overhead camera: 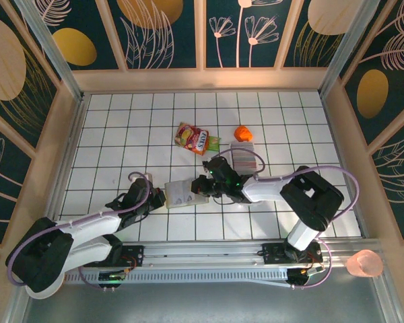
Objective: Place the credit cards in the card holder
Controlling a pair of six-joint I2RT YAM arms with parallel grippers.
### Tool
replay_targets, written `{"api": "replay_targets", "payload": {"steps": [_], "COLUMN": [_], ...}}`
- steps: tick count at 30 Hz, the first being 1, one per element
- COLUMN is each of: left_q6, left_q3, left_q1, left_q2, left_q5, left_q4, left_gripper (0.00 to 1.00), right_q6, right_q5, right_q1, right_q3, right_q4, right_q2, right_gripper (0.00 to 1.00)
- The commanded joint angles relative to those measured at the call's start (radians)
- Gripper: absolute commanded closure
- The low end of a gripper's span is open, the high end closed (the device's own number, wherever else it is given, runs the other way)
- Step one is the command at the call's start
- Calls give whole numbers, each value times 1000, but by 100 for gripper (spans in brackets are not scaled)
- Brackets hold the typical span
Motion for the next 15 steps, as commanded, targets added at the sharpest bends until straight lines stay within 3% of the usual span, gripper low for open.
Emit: {"api": "replay_targets", "payload": {"steps": [1,15], "left_q6": [11,12], "left_q3": [-11,-16], "left_q1": [5,6], "left_q2": [-13,-8], "left_q5": [-22,-19], "left_q4": [18,31], "left_gripper": [100,100], "right_q6": [-1,30], "right_q5": [42,34], "right_q1": [6,-7], "right_q3": [-22,-35], "right_q4": [47,86], "right_q2": [-43,-18], "right_gripper": [100,100]}}
